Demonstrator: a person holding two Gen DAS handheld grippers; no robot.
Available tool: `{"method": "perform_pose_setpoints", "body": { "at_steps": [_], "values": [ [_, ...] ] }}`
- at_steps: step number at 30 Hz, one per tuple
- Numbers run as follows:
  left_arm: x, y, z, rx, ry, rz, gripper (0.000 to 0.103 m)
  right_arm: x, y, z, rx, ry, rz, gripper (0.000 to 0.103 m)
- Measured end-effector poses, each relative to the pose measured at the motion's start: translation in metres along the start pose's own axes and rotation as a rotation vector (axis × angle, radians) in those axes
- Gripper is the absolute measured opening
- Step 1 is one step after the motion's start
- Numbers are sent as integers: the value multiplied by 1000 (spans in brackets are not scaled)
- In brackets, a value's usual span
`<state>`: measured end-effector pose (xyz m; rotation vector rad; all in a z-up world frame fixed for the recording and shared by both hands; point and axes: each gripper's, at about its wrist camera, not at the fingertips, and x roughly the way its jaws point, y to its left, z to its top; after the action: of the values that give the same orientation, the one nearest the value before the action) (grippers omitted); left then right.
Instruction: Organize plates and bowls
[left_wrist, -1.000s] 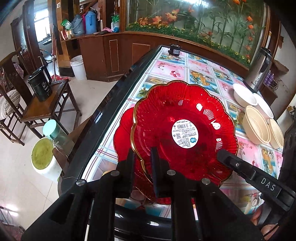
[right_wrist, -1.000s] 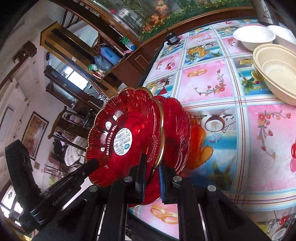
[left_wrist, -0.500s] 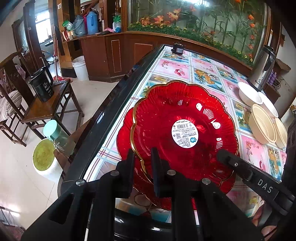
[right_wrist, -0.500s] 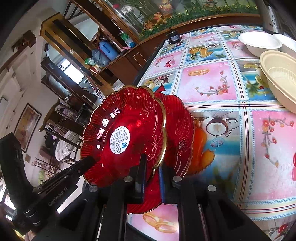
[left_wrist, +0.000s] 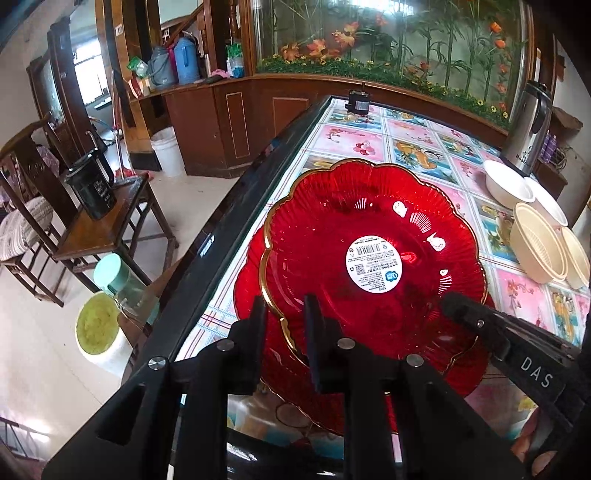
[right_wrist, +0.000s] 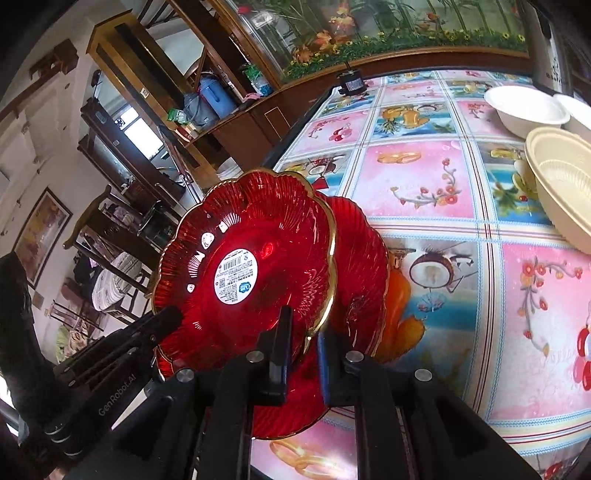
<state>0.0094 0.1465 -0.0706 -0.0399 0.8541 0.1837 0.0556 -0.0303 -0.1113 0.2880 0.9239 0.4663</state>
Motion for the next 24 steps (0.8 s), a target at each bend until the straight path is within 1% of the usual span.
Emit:
{"method": "perform_pose_setpoints", "body": {
  "at_steps": [2, 4, 6, 8, 15, 18, 24],
  "values": [
    [0, -1, -1, 13, -16, 37, 18, 0, 1, 0, -10, -2, -10, 11],
    [-3, -1, -1, 36, -51, 84, 18, -1, 4, 1, -31, -16, -34, 11],
    [-4, 0, -1, 35, -58, 86, 18, -3, 5, 2, -56, -38, -62, 15],
    [-3, 2, 0, 32, -57, 84, 18, -3, 4, 3, -51, -37, -59, 15],
    [-6, 0, -1, 50, -85, 122, 18, -1, -2, 4, -41, -23, -69, 15],
    [-9, -2, -2, 52, -95, 130, 18, -3, 0, 3, -48, -21, -67, 18],
    [-16, -3, -1, 52, -119, 148, 18, -10, 0, 4, -56, -42, -80, 19]
  ]
}}
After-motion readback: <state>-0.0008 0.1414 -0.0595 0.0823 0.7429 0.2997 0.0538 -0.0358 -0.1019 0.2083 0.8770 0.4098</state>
